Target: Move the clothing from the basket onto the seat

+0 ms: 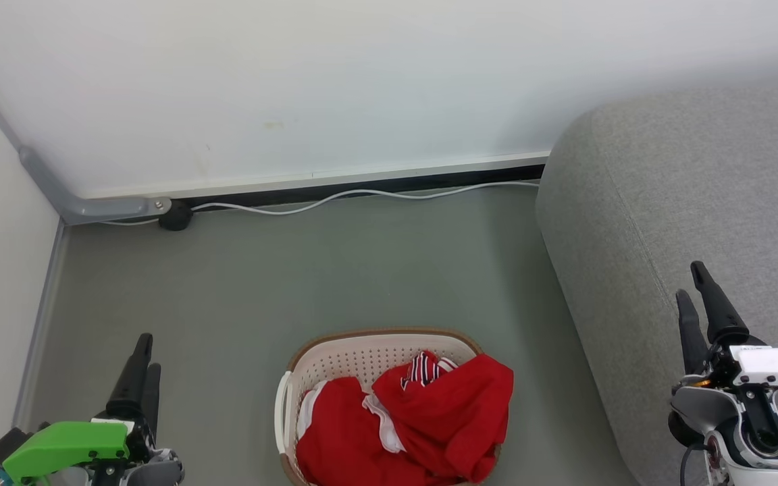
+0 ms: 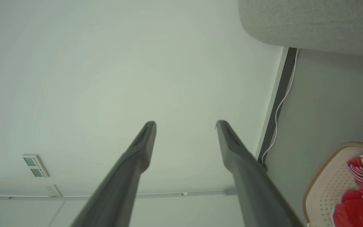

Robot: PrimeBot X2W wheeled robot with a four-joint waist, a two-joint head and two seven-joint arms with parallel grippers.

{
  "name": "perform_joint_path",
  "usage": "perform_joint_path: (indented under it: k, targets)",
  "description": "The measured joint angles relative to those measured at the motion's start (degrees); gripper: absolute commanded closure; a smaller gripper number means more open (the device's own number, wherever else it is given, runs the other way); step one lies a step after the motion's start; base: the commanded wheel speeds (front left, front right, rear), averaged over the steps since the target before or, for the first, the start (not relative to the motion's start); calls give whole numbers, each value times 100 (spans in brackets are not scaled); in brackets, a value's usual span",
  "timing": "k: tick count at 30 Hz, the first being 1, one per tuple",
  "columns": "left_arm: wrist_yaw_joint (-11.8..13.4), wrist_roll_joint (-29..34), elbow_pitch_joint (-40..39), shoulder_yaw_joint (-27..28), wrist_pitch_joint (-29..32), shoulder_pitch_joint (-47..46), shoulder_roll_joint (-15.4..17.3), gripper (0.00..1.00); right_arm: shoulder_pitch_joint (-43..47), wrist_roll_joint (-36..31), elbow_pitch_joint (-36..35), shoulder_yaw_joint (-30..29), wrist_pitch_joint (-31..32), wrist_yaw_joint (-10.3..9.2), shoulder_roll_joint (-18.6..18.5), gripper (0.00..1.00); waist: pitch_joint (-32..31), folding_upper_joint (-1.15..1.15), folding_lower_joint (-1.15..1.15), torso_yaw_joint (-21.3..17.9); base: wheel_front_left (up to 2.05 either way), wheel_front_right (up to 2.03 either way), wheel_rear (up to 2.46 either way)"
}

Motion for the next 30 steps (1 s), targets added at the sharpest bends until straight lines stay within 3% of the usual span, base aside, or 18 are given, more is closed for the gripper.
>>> perform_joint_path:
  k: [14, 30]
  targets:
    - [130, 1171, 2, -608, -379, -20, 297, 0, 54, -1160, -146, 372, -357, -9, -372, 0, -107, 0, 0, -37, 0, 0, 0]
    - [500, 2631, 221, -1313, -727, -180, 645, 0, 59, -3106, -214, 1287, -576, -255, -959, 0, -208, 0, 0, -97, 0, 0, 0]
